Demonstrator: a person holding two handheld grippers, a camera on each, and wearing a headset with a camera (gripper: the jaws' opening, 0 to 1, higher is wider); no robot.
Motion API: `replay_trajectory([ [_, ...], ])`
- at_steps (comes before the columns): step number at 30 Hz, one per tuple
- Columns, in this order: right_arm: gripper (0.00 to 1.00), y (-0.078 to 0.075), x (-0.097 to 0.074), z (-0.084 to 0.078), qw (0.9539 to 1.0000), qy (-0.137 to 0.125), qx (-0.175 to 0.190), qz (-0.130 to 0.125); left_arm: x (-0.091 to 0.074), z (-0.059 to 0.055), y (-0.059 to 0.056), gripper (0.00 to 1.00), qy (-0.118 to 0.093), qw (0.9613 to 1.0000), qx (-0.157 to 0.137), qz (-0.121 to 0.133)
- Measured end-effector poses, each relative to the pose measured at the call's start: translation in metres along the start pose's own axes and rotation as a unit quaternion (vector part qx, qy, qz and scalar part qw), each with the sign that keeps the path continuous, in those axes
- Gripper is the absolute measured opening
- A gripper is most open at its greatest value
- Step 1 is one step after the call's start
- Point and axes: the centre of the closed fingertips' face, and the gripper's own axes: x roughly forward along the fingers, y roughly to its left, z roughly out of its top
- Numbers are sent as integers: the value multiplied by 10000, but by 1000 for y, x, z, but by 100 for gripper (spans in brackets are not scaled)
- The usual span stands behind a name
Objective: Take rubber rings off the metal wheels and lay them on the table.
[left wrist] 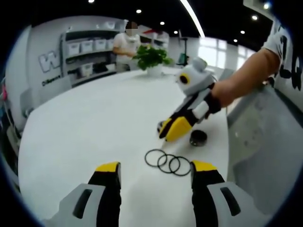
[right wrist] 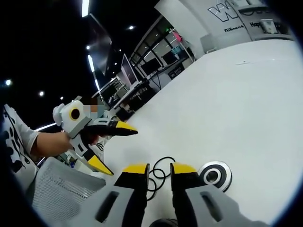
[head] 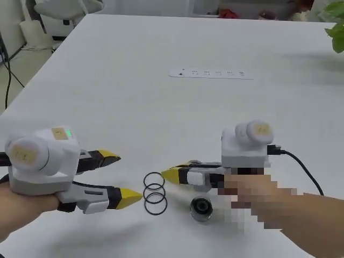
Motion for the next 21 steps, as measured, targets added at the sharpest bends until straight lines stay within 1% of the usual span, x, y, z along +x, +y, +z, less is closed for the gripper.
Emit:
replay_trajectory([
  [9, 19, -1, -16, 9, 9997, -74, -223, -34, 8, 5, -2, 60, 22, 10000, 30, -87],
  [17, 23, 0, -27, 12, 9987, -37, -498, -66, 15, 15, -2, 60, 11, 9998, 124, -156],
  [21, 24, -1, -33, 14, 9983, -36, -573, -91, 17, 21, 0, 60, -12, 9998, 136, -150],
])
